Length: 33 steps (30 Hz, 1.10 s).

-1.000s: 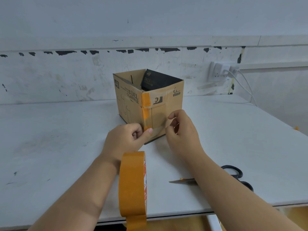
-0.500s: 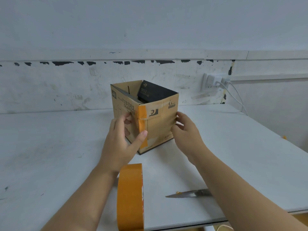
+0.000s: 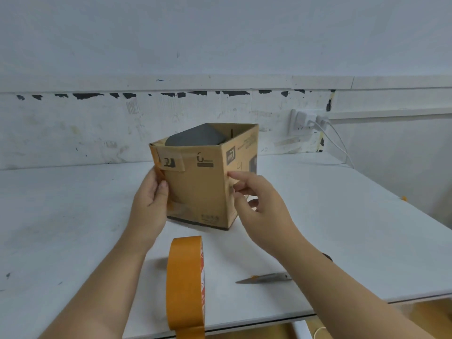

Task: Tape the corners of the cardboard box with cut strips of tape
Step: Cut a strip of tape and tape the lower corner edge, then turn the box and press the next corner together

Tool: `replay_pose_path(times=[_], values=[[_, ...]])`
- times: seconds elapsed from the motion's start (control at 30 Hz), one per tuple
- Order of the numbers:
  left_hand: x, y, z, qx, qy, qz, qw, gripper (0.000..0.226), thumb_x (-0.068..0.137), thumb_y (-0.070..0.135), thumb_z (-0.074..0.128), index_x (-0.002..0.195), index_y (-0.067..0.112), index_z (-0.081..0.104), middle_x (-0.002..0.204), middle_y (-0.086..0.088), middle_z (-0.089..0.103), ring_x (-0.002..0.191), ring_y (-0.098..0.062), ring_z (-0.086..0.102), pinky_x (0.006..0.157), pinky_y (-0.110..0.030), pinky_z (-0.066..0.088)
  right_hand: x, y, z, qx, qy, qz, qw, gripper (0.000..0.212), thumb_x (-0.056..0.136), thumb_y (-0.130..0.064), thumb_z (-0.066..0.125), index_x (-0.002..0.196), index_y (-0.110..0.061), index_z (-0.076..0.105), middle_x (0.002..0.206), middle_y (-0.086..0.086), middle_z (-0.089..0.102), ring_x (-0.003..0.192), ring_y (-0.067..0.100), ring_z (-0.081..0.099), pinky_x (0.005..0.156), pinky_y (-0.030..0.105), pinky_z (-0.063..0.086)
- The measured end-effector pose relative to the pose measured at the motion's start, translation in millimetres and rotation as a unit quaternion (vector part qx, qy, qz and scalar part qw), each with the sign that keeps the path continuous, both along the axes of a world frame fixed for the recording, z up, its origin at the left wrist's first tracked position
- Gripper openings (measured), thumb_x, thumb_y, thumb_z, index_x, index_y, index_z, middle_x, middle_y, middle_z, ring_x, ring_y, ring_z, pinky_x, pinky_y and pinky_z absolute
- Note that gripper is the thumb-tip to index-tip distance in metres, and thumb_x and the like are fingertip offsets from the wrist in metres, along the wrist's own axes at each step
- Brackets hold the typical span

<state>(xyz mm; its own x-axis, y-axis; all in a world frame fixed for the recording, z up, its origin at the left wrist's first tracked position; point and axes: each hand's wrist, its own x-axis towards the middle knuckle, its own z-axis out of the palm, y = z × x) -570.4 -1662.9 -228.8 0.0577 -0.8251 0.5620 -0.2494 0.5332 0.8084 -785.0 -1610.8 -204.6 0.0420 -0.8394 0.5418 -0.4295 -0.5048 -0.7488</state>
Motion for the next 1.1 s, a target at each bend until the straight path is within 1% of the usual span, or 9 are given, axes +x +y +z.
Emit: replay_pose_path(times=[0.1,0.2,0.4,0.5,0.6,0.73,0.83,0.93,1.1], values=[[1.5,-3.1,1.4,0.037,0.013,0.008,0.999,0.051,0.103,0.015,0.034,0.118,0.064,0.041,0.113,0.048,0.051,0.111,0.023,0.045,0.086,-0.001,0.039,4.2,7.1,-7.3,-0.018,0.044,0.008,0.999,0.032,0.093,-0.016,0.053,0.113,-0.040,0.055,0.108,-0.021,0.053,0.103,-0.003,0.051,0.079,0.011,0.047],[3.4,-8.6,-2.8,0.058,0.012,0.015,0.998,0.045,0.103,0.019,0.034,0.132,0.053,0.037,0.115,0.046,0.047,0.111,0.019,0.045,0.094,-0.013,0.037,5.1,8.3,-11.2,-0.013,0.074,0.007,0.997,0.034,0.094,-0.017,0.053,0.119,-0.039,0.053,0.113,-0.022,0.051,0.106,-0.003,0.049,0.081,0.007,0.045],[3.3,-6.6,-0.6,0.013,0.023,0.138,0.990,0.046,0.099,0.020,0.048,0.140,0.035,0.036,0.130,0.013,0.044,0.112,-0.001,0.048,0.091,-0.023,0.042,-13.8,-13.2,4.0,0.004,0.028,-0.041,0.999,0.031,0.091,-0.016,0.052,0.115,-0.034,0.055,0.106,-0.014,0.058,0.097,-0.004,0.056,0.071,0.012,0.043],[1.2,6.1,12.4,-0.139,-0.057,0.199,0.968,0.043,0.092,0.012,0.057,0.133,0.022,0.046,0.120,0.014,0.039,0.103,-0.018,0.050,0.084,-0.025,0.044,-30.4,-34.2,16.6,0.023,-0.017,-0.085,0.996,0.040,0.091,-0.015,0.048,0.127,-0.033,0.049,0.116,-0.006,0.054,0.101,0.004,0.055,0.076,0.016,0.042],[-5.2,19.4,37.5,-0.242,-0.146,0.150,0.948,0.033,0.092,0.014,0.055,0.124,0.009,0.056,0.114,0.014,0.043,0.062,-0.014,0.047,0.064,-0.015,0.042,-46.9,-50.8,28.3,0.035,-0.001,-0.122,0.992,0.055,0.091,-0.015,0.044,0.140,-0.038,0.036,0.131,-0.004,0.041,0.098,-0.001,0.050,0.079,0.017,0.040],[-23.9,33.0,66.4,-0.214,-0.260,0.067,0.939,0.043,0.090,0.044,0.051,0.120,0.017,0.062,0.114,0.008,0.054,0.057,0.002,0.048,0.053,-0.011,0.034,-58.7,-69.6,43.4,0.067,0.050,-0.127,0.988,0.070,0.088,-0.008,0.038,0.145,-0.045,0.022,0.143,-0.002,0.033,0.090,-0.007,0.045,0.060,0.005,0.037],[-34.0,34.4,74.8,-0.153,-0.329,0.077,0.929,0.046,0.083,0.061,0.051,0.110,0.025,0.063,0.100,0.010,0.055,0.066,0.006,0.048,0.055,-0.018,0.035,-60.3,-80.3,52.5,0.093,0.038,-0.104,0.990,0.075,0.086,0.000,0.034,0.147,-0.044,0.023,0.150,0.000,0.033,0.115,0.014,0.045,0.074,0.020,0.048],[-31.2,33.7,77.4,-0.168,-0.321,0.088,0.928,0.022,0.088,0.043,0.059,0.094,0.022,0.060,0.086,0.004,0.052,0.068,-0.003,0.047,0.056,-0.021,0.038,-60.9,-85.4,52.5,0.116,0.012,-0.069,0.991,0.075,0.084,0.005,0.030,0.144,-0.040,0.032,0.136,-0.002,0.048,0.121,0.011,0.047,0.073,0.017,0.045],[-1.7,28.4,75.2,-0.167,-0.309,0.075,0.933,0.020,0.093,0.034,0.050,0.092,0.015,0.056,0.093,0.001,0.051,0.077,-0.013,0.049,0.066,-0.012,0.042,-65.5,-84.9,48.9,0.093,-0.004,-0.061,0.994,0.058,0.090,0.000,0.032,0.124,-0.042,0.051,0.094,-0.007,0.064,0.081,0.010,0.061,0.054,0.019,0.049]])
